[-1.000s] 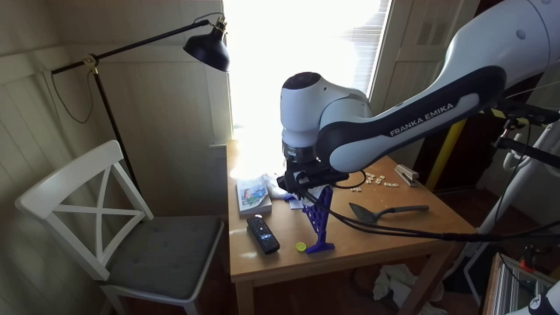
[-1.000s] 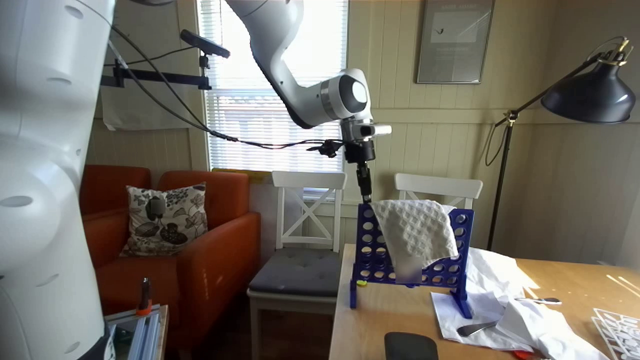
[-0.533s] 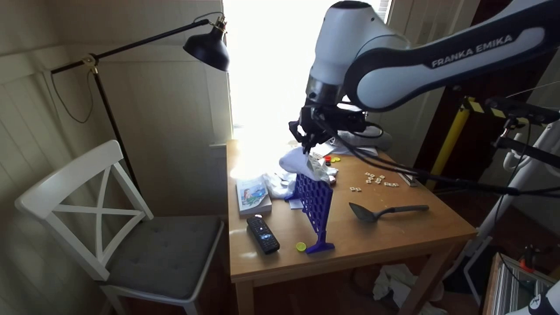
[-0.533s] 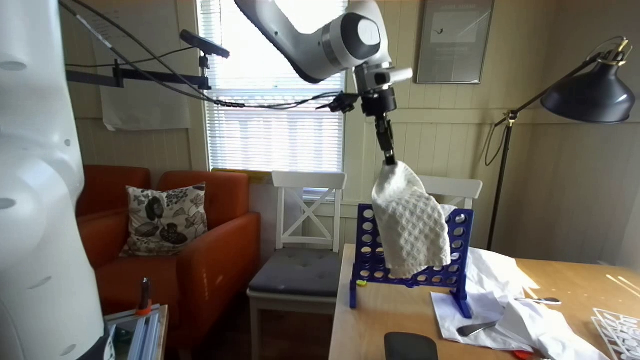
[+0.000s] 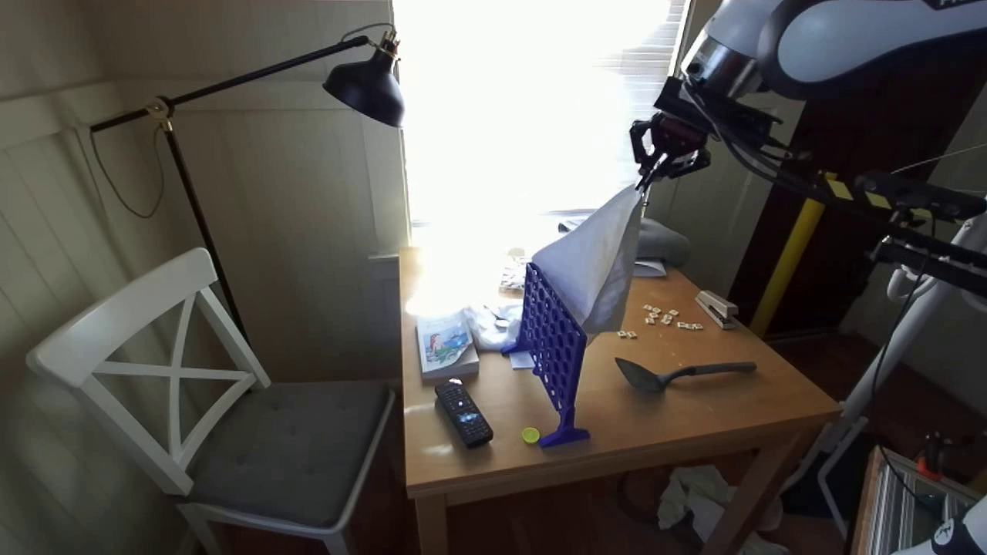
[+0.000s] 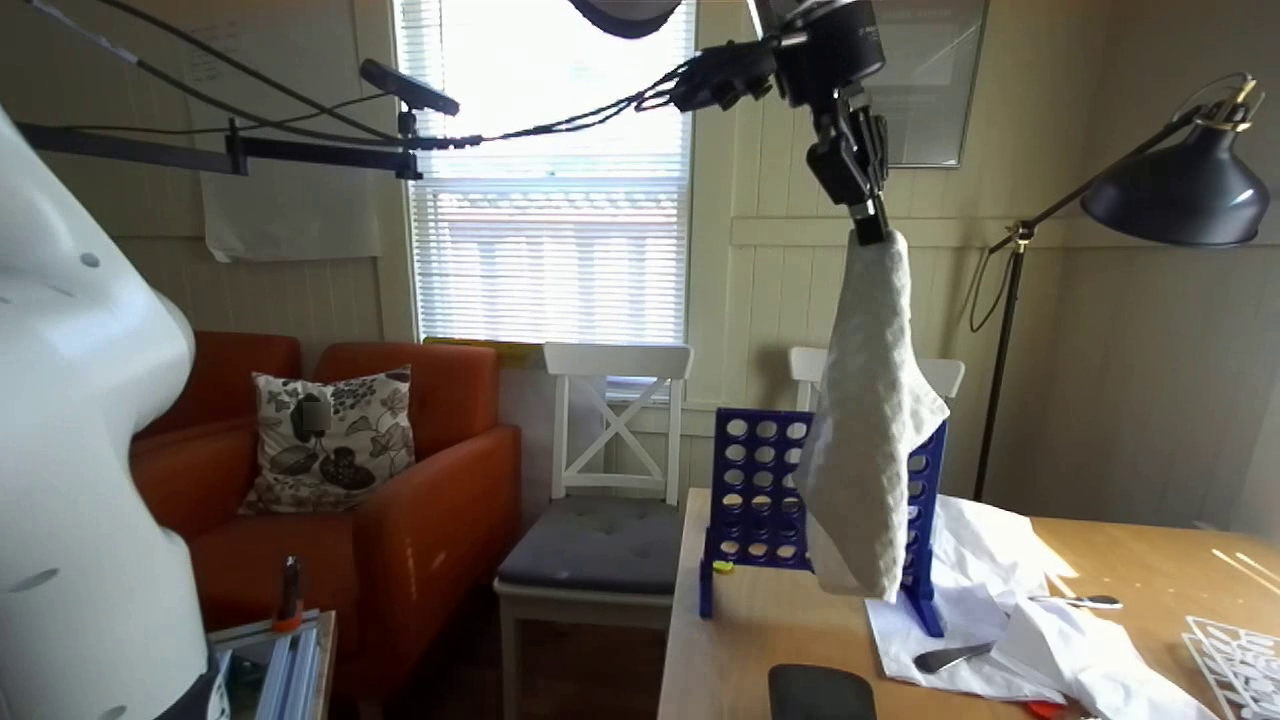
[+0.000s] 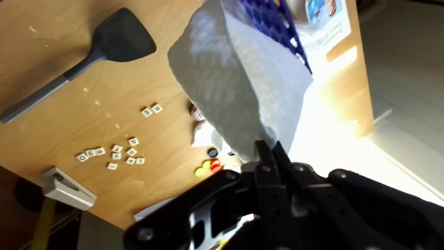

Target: Move the white towel to the space in between the spatula and blue object

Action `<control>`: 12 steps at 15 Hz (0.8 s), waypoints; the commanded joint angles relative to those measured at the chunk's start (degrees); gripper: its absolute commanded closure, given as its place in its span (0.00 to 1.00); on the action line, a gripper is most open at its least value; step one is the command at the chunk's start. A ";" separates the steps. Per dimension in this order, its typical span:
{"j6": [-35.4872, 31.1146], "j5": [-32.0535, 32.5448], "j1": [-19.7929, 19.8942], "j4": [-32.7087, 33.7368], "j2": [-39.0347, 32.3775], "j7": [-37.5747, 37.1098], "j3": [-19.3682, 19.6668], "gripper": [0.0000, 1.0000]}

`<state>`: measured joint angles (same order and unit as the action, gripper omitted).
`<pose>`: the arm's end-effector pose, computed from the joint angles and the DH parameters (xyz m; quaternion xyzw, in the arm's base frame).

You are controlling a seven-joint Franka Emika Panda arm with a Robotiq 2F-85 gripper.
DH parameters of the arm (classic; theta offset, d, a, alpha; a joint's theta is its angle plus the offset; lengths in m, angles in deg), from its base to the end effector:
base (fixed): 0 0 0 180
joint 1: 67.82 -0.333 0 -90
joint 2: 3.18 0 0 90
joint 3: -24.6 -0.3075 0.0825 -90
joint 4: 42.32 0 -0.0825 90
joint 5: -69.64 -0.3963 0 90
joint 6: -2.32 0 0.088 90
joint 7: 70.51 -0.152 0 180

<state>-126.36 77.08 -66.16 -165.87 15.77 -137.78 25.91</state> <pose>0.5238 -0.0362 0.5281 -0.8151 0.5379 -0.2052 0.0649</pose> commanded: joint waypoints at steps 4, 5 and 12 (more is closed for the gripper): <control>-4.47 -3.48 11.07 -12.76 10.23 -5.18 2.92 0.99; -5.11 -3.62 12.47 -13.98 10.81 -6.59 3.02 0.99; -9.23 -1.80 17.73 -15.50 5.13 -14.21 1.78 0.99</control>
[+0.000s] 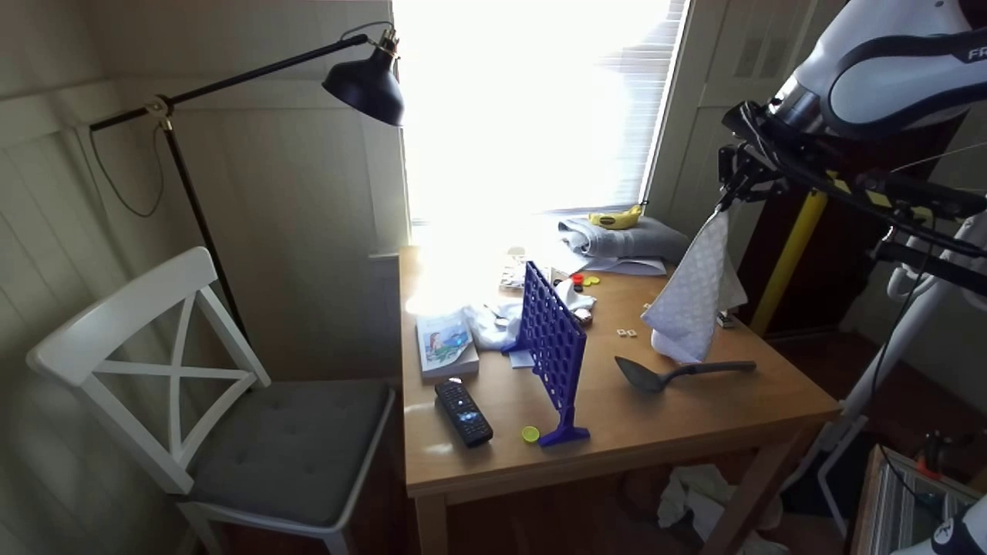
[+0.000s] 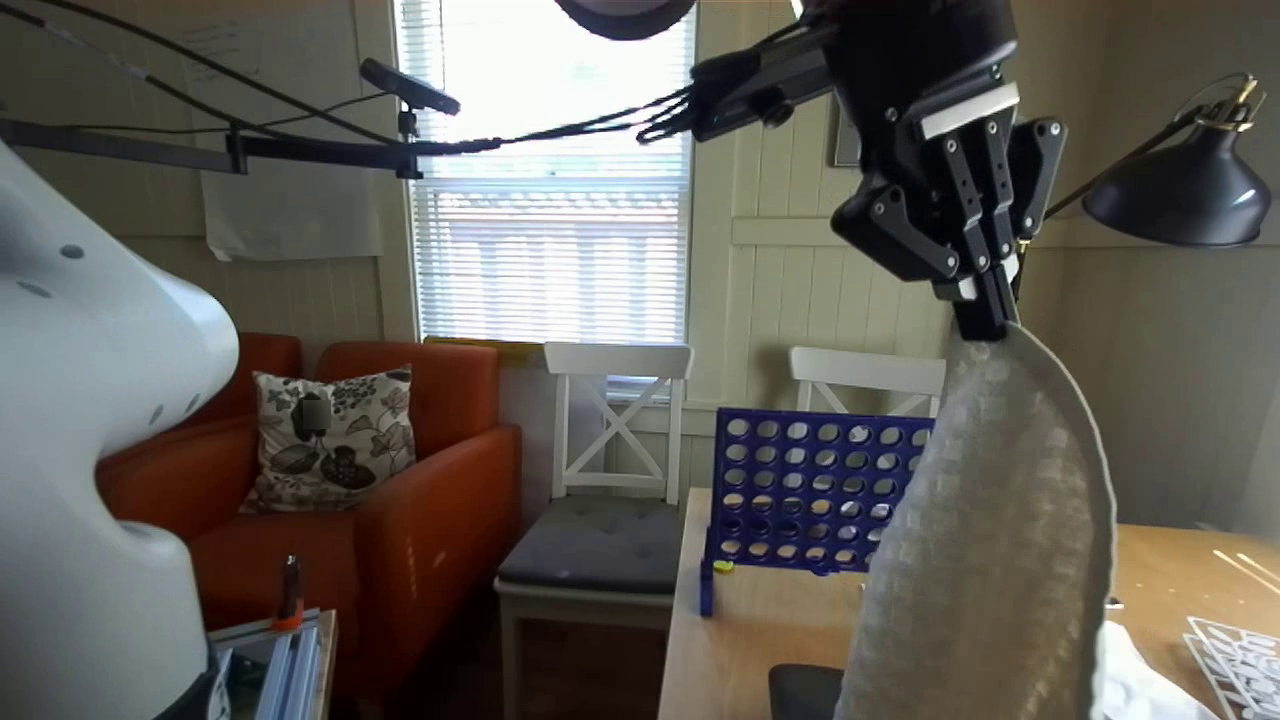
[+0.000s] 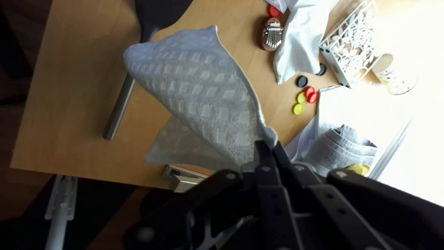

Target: Move the white towel to the space in between the spatula and blue object

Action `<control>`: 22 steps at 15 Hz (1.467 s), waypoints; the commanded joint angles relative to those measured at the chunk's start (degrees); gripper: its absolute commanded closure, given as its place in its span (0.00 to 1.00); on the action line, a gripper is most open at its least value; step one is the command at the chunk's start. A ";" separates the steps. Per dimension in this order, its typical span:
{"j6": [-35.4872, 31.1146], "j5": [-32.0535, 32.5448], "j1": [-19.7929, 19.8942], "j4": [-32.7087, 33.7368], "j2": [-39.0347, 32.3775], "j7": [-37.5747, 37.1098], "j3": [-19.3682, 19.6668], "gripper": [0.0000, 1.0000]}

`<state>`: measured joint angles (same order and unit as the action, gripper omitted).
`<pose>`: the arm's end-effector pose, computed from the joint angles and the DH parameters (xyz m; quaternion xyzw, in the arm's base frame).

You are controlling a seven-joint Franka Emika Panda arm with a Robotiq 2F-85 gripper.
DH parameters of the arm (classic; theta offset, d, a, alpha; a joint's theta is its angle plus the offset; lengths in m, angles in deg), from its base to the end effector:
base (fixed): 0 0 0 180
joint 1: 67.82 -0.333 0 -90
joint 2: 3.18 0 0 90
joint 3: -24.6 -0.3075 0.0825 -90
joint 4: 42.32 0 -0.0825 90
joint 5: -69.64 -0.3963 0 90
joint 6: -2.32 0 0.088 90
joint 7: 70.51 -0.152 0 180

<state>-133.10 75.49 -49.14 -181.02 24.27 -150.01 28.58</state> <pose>0.4349 -0.1873 0.4741 -0.6361 0.7423 -0.1964 0.0765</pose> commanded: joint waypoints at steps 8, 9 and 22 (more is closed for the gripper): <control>-3.19 0.51 2.02 5.22 -15.10 -1.11 3.34 0.99; -3.39 0.87 2.58 6.59 -16.55 -1.26 4.35 0.99; 5.73 -7.20 1.91 27.48 -33.59 34.28 14.75 0.99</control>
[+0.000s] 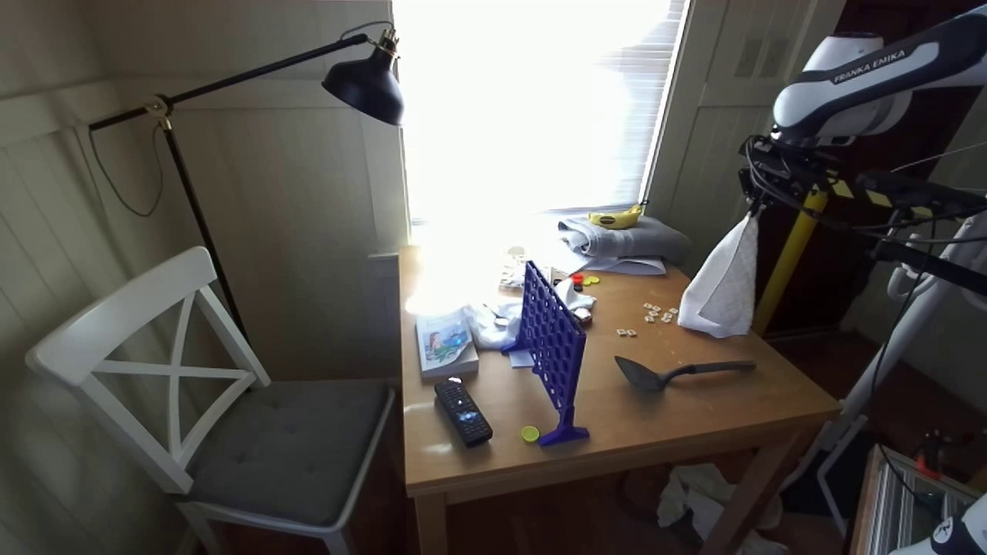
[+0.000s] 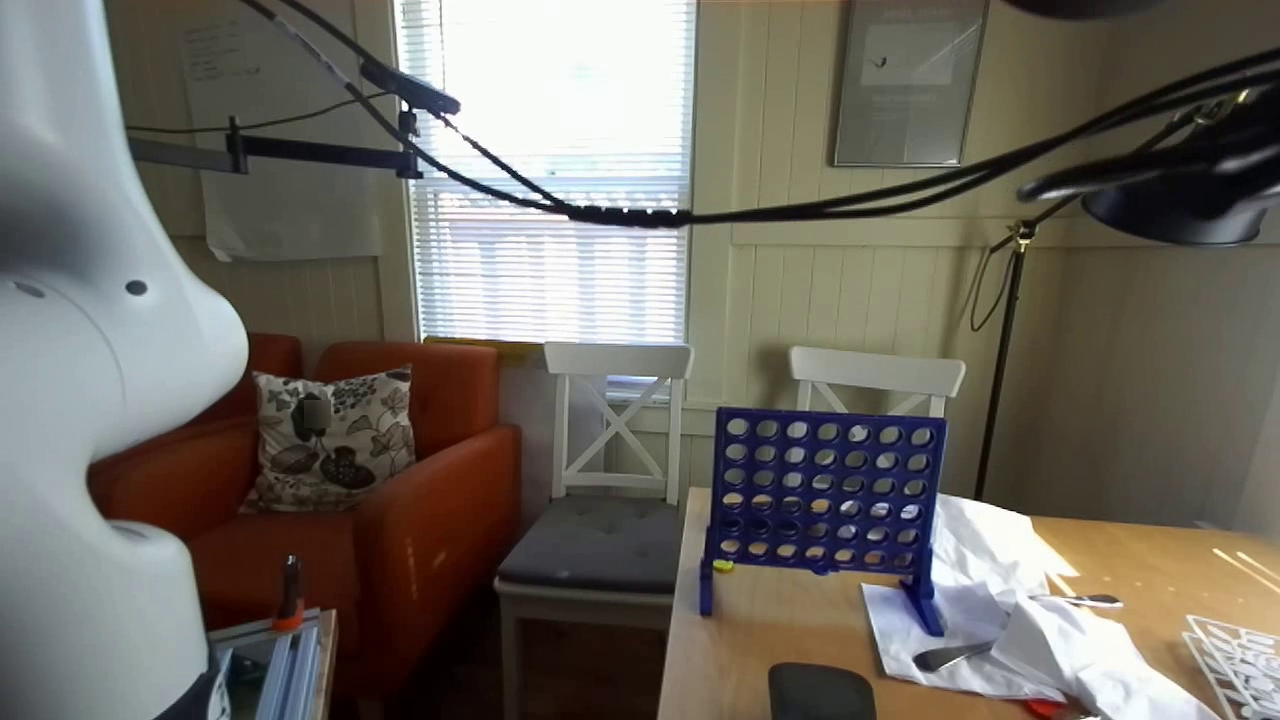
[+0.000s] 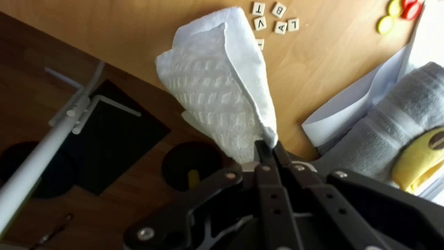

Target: Move the white towel to the space in between the spatula and blue object

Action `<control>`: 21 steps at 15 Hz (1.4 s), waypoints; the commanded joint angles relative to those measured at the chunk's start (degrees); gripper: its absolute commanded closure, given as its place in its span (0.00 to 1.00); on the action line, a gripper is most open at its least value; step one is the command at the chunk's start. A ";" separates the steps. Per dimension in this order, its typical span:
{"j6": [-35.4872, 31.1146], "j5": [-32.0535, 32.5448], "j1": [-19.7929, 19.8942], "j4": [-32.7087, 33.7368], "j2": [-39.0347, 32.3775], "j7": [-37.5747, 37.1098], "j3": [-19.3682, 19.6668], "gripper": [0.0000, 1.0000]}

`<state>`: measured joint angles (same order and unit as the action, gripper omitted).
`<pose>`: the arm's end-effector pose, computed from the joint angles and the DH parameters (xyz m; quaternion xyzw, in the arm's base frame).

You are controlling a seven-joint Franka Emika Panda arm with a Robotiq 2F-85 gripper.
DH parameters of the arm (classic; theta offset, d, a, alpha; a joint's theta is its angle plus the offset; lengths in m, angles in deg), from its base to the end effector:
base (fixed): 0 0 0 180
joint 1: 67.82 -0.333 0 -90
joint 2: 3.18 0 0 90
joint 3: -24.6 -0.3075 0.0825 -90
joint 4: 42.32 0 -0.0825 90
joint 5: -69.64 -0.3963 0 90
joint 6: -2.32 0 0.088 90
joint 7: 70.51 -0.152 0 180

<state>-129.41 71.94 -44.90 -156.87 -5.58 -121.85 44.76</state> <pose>0.4446 -0.4171 0.4078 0.6824 -0.7190 0.1312 0.0143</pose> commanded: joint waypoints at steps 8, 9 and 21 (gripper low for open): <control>11.16 -11.47 -5.37 5.17 -6.07 28.27 -4.67 0.99; 13.44 -11.93 -5.25 5.98 -6.32 31.43 -4.60 0.99; 24.14 -8.75 -11.85 -5.52 2.00 45.63 -9.70 0.96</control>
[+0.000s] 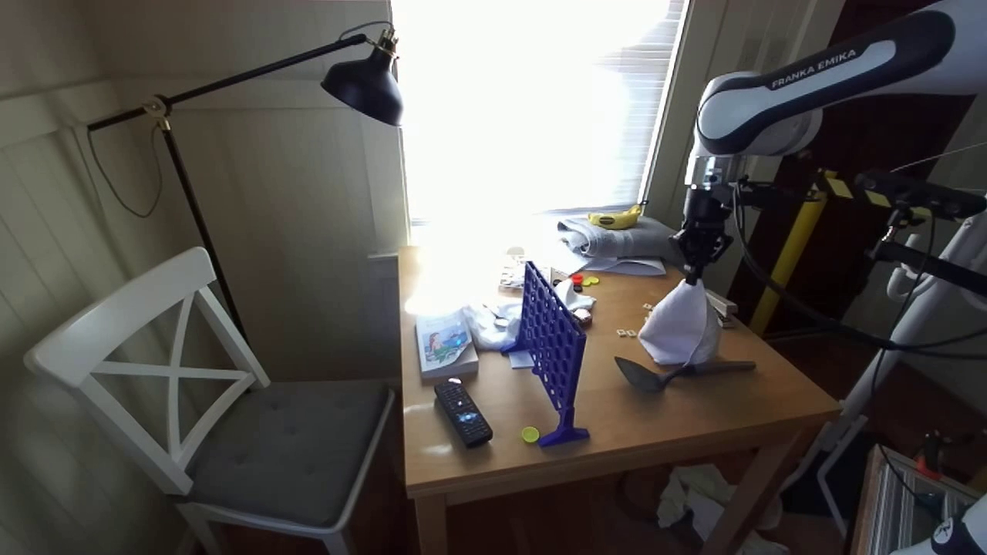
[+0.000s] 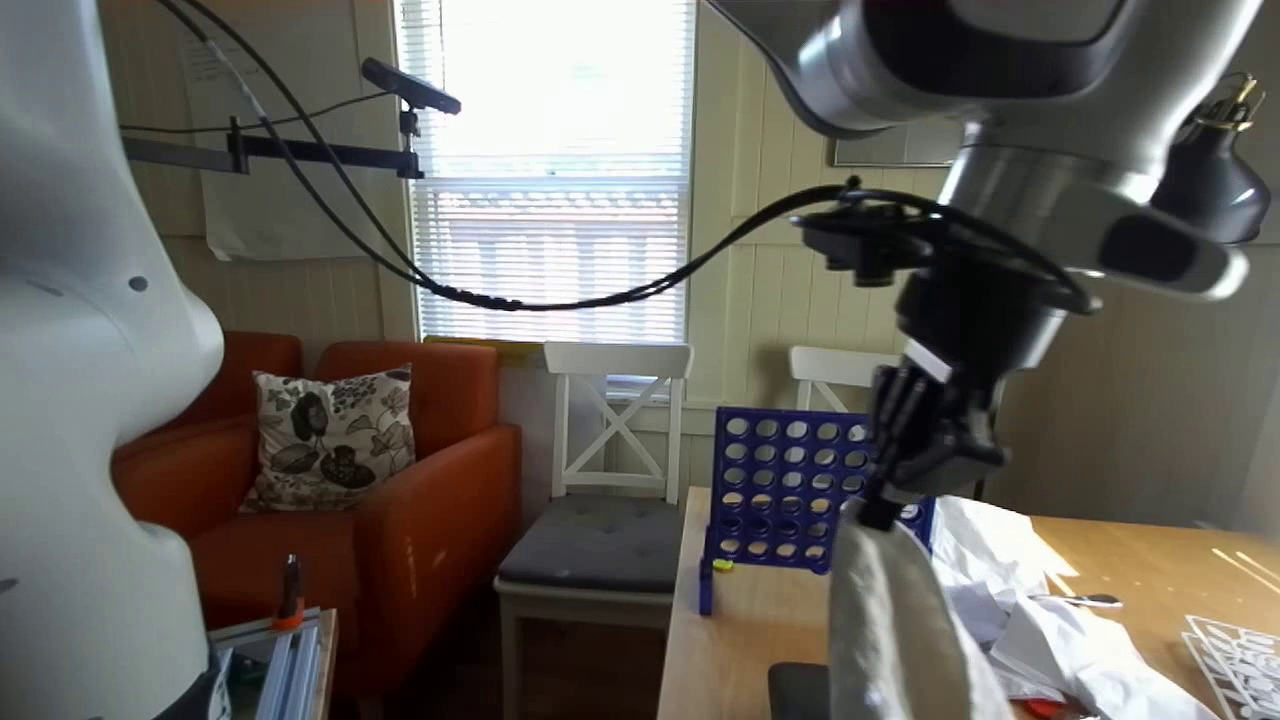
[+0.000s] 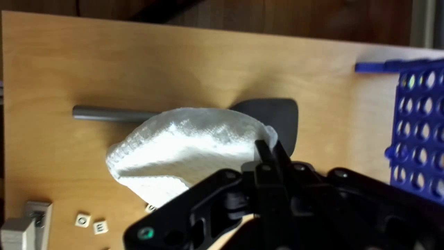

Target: Move the white towel to the space in between the spatula and blue object

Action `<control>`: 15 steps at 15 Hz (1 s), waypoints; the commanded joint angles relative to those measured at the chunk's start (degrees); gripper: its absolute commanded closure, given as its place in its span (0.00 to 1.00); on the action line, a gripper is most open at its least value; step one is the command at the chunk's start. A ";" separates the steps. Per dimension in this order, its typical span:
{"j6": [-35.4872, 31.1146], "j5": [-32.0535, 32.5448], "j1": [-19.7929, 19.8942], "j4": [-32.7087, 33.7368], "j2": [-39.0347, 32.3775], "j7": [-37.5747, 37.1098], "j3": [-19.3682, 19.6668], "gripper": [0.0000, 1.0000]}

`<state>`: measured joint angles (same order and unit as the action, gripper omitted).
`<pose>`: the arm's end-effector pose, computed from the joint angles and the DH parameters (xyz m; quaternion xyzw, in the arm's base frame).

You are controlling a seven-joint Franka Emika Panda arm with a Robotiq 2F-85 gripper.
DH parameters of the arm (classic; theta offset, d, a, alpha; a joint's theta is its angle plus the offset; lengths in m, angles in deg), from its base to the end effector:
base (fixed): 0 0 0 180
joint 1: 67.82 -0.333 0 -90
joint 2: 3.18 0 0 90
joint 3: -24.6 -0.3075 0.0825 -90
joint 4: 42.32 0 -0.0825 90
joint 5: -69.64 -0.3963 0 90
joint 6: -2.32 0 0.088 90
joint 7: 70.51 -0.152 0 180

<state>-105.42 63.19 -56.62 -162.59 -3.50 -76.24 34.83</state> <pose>0.4886 -0.1775 0.3423 -0.9590 0.2554 0.1037 0.0656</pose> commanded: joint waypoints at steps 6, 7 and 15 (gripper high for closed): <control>0.49 0.69 -2.01 -4.26 3.54 0.20 -1.34 0.99; -0.12 0.61 -2.41 -5.21 3.74 -1.29 -1.80 0.99; -13.84 5.47 -6.03 -16.81 0.53 -7.48 -6.11 0.99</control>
<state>-113.18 65.08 -61.72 -175.33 -0.96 -80.85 29.58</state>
